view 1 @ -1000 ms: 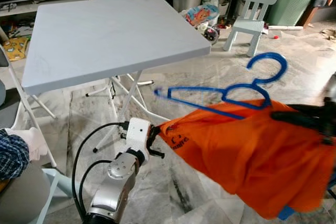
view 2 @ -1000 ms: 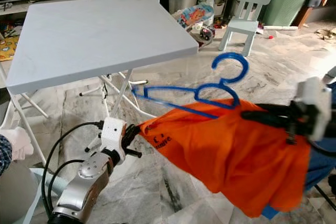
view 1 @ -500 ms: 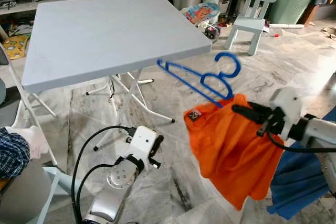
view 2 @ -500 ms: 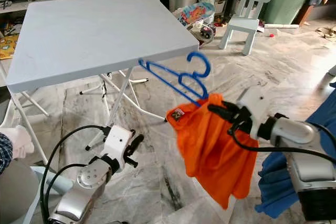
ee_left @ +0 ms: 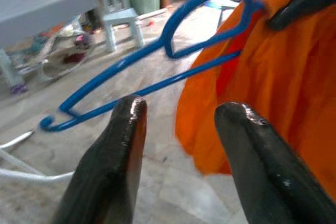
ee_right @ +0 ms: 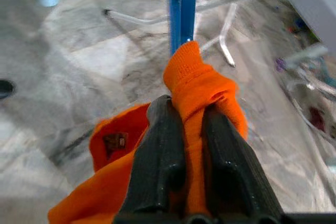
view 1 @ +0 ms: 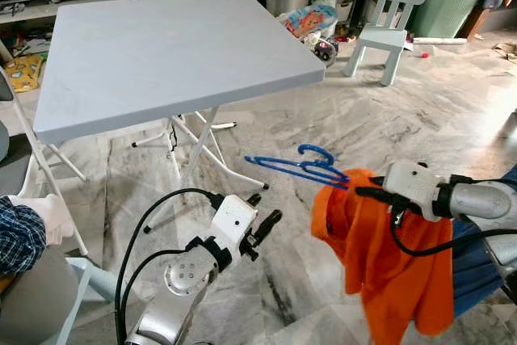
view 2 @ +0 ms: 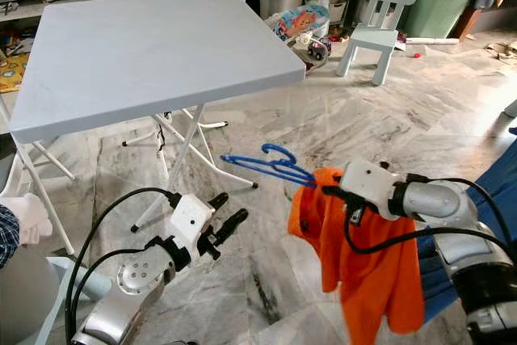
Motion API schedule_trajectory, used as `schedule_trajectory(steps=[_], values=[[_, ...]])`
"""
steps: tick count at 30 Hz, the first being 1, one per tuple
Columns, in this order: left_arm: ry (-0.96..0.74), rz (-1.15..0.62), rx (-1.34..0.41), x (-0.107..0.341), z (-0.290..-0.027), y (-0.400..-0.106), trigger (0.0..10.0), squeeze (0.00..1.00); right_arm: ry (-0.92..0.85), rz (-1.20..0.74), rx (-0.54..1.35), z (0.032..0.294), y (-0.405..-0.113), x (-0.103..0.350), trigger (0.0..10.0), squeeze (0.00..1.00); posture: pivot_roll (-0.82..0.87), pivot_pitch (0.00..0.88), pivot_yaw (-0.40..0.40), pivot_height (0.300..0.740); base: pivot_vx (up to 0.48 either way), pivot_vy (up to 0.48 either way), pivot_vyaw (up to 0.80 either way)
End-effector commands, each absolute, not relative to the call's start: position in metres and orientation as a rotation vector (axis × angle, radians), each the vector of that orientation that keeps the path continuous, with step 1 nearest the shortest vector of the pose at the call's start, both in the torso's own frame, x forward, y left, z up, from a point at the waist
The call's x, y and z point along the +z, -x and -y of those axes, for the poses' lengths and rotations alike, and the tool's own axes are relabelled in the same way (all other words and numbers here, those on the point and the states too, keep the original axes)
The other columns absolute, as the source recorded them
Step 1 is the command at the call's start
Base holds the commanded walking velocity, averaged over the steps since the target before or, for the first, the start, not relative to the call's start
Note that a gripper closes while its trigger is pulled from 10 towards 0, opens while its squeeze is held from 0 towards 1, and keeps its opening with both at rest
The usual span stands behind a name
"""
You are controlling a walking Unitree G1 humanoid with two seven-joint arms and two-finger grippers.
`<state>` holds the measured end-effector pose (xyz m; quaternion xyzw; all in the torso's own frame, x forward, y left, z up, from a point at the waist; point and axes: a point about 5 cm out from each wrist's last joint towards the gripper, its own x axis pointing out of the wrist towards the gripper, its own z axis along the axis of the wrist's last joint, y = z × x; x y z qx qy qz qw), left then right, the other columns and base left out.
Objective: Hang hanger
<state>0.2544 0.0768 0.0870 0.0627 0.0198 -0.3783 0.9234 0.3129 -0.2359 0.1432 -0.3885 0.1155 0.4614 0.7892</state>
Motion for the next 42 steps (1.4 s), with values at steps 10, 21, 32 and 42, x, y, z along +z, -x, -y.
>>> schedule_trajectory(steps=[10,21,32,42], values=[[-0.203,-0.025,-1.013,0.107,-0.094,-0.244,10.0,1.0,0.92,-0.361,1.225,0.256,-0.304,0.152,10.0,0.0,0.02,0.032,-0.023,0.74,0.0,0.0,0.0],[-0.223,-0.085,-1.066,0.1,-0.107,-0.247,10.0,1.0,0.888,-0.328,1.31,0.257,-0.306,0.169,10.0,0.0,0.01,0.034,-0.021,0.74,0.0,0.0,0.0],[-0.258,-0.077,-1.069,0.097,-0.103,-0.252,10.0,1.0,0.773,-0.295,1.439,0.256,-0.293,0.187,10.0,0.0,0.01,0.031,-0.019,0.74,0.0,0.0,0.0],[-0.233,-0.069,-1.182,0.096,-0.08,-0.245,10.0,0.0,0.739,-0.284,1.492,0.254,-0.286,0.192,10.0,0.0,0.0,0.029,-0.015,0.74,0.0,0.0,0.0]])
